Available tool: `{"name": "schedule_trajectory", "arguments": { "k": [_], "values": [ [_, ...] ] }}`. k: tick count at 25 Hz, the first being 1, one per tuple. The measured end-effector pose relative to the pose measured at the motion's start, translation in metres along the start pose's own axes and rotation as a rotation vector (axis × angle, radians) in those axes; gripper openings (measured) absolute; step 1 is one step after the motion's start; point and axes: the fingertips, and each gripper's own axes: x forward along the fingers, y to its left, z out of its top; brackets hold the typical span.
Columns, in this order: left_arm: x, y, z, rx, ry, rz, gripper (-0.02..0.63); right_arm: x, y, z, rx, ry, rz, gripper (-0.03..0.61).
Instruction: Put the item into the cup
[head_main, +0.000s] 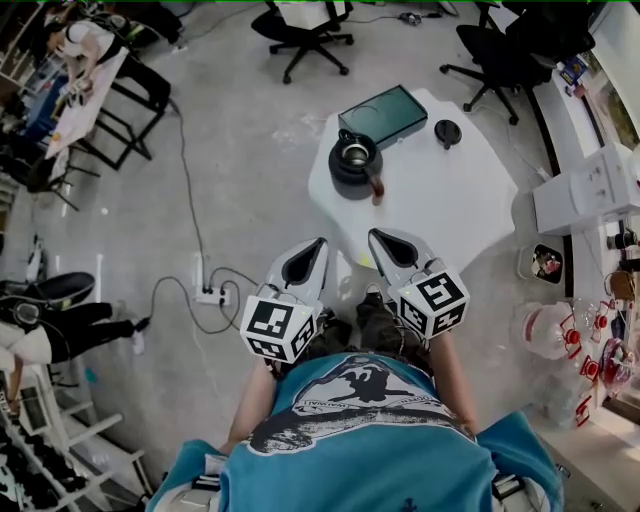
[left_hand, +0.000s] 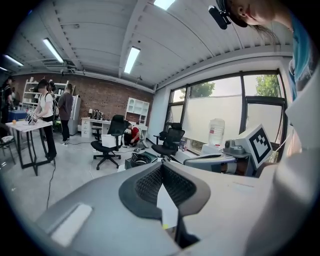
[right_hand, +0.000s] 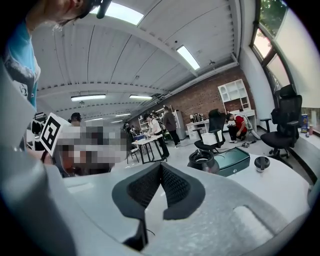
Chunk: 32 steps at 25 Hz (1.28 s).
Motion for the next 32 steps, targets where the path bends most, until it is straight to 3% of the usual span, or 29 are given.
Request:
{"name": "schedule_trajectory", "arguments": {
  "k": [15, 22, 32],
  "values": [
    [-0.078, 0.014, -0.027, 0.005, -0.006, -0.091, 0.018, 0.002, 0.096, -0.031, 0.01, -0.009, -0.034, 0.0],
    [-0.096, 0.008, -0.04, 0.016, 0.001, -0.138, 0.018, -0.002, 0.119, -0.044, 0.026, -0.013, -0.045, 0.0],
    [-0.113, 0.011, -0.048, 0.019, -0.006, -0.137, 0.018, -0.006, 0.135, -0.051, 0.039, -0.023, -0.047, 0.0]
  ]
}}
